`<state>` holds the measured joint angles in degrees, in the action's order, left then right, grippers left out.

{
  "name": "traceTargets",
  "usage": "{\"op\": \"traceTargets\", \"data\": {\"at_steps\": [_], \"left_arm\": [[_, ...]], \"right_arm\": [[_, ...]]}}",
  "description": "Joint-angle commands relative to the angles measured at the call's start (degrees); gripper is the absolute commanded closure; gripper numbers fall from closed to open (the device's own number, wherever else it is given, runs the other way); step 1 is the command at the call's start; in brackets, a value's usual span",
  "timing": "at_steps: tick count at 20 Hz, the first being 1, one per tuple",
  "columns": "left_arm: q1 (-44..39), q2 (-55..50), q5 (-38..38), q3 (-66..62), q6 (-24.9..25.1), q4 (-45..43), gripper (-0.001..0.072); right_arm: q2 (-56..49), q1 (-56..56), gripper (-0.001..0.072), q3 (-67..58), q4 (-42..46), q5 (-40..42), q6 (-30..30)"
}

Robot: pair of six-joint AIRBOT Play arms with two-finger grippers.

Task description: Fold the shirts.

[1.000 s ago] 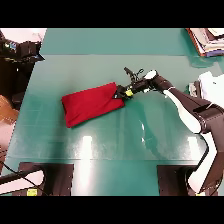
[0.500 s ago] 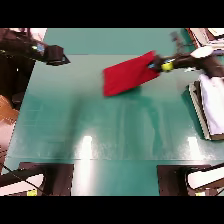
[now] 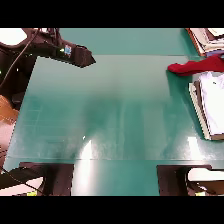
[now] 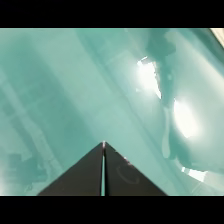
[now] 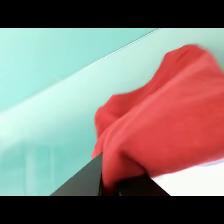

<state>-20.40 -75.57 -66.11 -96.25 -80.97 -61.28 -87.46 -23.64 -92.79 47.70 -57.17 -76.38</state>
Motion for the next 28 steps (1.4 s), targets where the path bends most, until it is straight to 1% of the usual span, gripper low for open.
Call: {"op": "traceTargets", "data": {"at_steps": [1,3,5,9,13,15,19,21,24,26,28], "left_arm": [[-1.38,0.0,1.01,0.0,-0.07,-0.02,0.0674],[-1.38,0.0,1.01,0.0,-0.07,0.0,0.0674],[-1.38,0.0,0.92,0.0,-0.09,0.0,0.0674],[-1.38,0.0,0.92,0.0,-0.09,0.02,0.0674],[-1.38,0.0,0.44,0.0,-0.09,0.04,0.0674],[-1.38,0.0,-0.15,0.0,-0.09,0.04,0.0674],[-1.38,0.0,-2.58,0.0,-0.07,0.04,0.0674],[-1.38,0.0,-3.41,0.0,-0.07,0.04,0.0674],[-1.38,0.0,-3.52,0.0,-0.04,0.04,0.0674],[-1.38,0.0,-3.54,0.0,-0.04,0.02,0.0674],[-1.38,0.0,-3.56,0.0,-0.02,0.04,0.0674]], "right_arm": [[0.15,-4.96,0.0693,-0.07,-0.15,5.09,-0.09],[0.17,-5.03,0.0694,-0.35,-0.2,6.93,-0.09],[0.17,-4.63,0.0694,-3.04,-0.13,6.95,-0.09],[0.17,-4.66,0.0694,-13.94,-0.04,6.84,-0.09],[0.17,-5.97,0.0694,-23.12,0.44,1.7,-0.07],[1.03,-7.08,0.0694,-24.28,0.55,-1.92,-0.09],[7.41,-10.71,0.0694,-13.38,0.57,-4.81,0.52],[11.41,-12.57,0.0694,-5.75,0.57,-7.39,4.17],[18.45,-15.23,0.0693,7.34,1.38,-9.27,5.62],[23.67,-17.09,0.0692,15.8,7.41,-10.62,5.64],[28.5,-18.4,0.0691,23.17,16.94,-12.55,5.62]]}}
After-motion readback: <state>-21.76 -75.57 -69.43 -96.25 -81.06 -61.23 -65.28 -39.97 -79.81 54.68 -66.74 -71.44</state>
